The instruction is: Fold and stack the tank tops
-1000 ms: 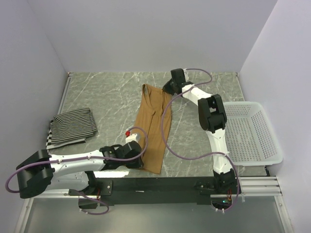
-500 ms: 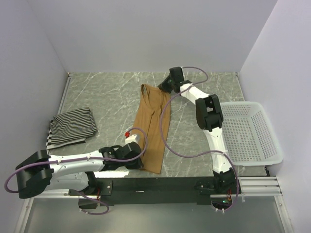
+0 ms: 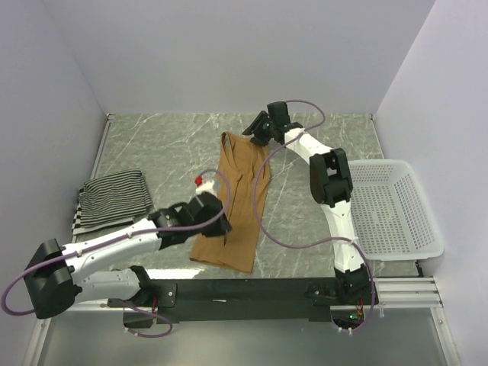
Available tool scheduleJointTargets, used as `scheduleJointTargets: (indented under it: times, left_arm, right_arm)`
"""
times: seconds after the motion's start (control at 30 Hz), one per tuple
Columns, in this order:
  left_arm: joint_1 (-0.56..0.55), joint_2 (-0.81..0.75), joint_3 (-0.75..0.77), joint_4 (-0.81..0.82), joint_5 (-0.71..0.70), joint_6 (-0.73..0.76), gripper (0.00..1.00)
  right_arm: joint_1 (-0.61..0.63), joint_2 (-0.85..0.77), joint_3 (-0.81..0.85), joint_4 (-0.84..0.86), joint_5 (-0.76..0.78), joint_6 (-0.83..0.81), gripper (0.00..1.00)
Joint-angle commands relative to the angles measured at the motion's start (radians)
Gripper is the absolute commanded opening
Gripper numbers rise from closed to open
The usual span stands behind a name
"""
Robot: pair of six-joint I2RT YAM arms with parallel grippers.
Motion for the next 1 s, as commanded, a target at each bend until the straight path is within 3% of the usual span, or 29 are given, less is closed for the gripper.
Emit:
scheduleJointTargets:
  times: [0.0,0.13,0.27,0.37,0.47,0.53,0.67,0.83,0.97]
  left_arm:
    - [0.081,-0.011,0.083,-0.053,-0.05,0.081,0.21]
    - [0.193,-0.07,0.017,-0.049,-0.093,0.091,0.45]
    - [0.291,-0.088,-0.041,0.037,-0.018,0.117,0.47]
    - [0.314,-0.041,-0.002,0.072,0.014,0.165,0.47]
    - [0.318,0.047,0.051,0.098,0.079,0.188,0.43]
    - [0.318,0.09,0.043,0.1,0.094,0.19,0.38]
    - [0.319,0.073,-0.038,0.074,0.014,0.134,0.37]
    - [0.319,-0.097,-0.207,0.106,0.013,0.065,0.49]
    - [0.318,-0.186,-0.274,0.048,0.019,-0.01,0.5]
  right_arm:
    - [-0.019,-0.207,-0.075,-0.035,0.015,-0.077,0.54]
    - [-0.013,-0.367,-0.265,-0.076,0.096,-0.144,0.54]
    - [0.011,-0.569,-0.604,-0.028,0.133,-0.177,0.52]
    - [0.051,-0.652,-0.797,0.04,0.207,-0.198,0.46]
    - [0.092,-0.66,-0.835,0.086,0.205,-0.25,0.43]
    - [0.148,-0.613,-0.766,0.03,0.251,-0.289,0.41]
    - [0.23,-0.505,-0.628,-0.113,0.363,-0.327,0.4]
    - [0.272,-0.645,-0.842,-0.075,0.463,-0.278,0.43]
    - [0.31,-0.853,-1.026,-0.063,0.48,-0.218,0.45]
